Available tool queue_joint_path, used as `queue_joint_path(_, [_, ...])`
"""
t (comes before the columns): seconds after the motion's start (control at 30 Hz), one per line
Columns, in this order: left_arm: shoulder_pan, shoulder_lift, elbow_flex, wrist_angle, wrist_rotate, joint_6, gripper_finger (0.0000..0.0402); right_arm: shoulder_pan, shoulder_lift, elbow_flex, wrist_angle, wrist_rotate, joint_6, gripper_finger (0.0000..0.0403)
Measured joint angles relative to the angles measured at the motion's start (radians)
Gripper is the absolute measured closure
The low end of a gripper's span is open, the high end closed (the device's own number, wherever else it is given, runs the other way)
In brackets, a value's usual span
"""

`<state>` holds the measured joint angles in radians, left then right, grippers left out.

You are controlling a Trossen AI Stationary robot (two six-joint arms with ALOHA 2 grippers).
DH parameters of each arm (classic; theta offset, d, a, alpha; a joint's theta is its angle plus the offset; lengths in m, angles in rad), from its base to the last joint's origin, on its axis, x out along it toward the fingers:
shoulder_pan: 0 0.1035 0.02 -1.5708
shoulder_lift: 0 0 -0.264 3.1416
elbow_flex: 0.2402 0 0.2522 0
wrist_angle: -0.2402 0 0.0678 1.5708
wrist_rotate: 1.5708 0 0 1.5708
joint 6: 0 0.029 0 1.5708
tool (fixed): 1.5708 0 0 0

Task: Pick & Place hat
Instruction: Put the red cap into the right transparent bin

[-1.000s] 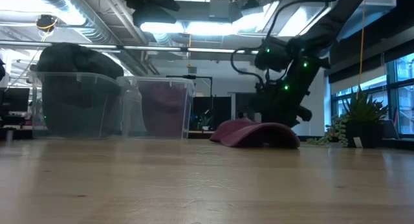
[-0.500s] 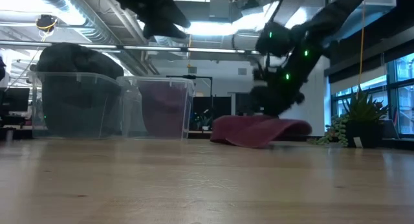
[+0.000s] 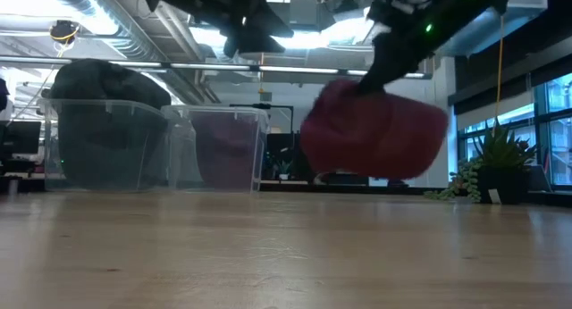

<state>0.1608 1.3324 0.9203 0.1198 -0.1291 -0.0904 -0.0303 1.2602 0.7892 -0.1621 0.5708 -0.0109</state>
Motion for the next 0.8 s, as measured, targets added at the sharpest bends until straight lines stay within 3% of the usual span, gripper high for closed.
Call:
queue_joint_path(0.2, [0.000,0.003,0.000,0.005,0.042,-0.023,0.0185,0.097,-0.055,0.000,0.061,0.068,-0.092,0.0397])
queue_joint_path(0.5, [-0.001,0.002,0.000,0.012,0.098,-0.019,0.0185,0.141,-0.057,0.000,0.232,0.074,-0.242,0.0397])
queue_joint_path(0.8, [0.001,0.002,0.000,0.011,0.088,-0.004,0.0185,0.141,-0.057,0.000,0.273,-0.023,-0.254,0.0397])
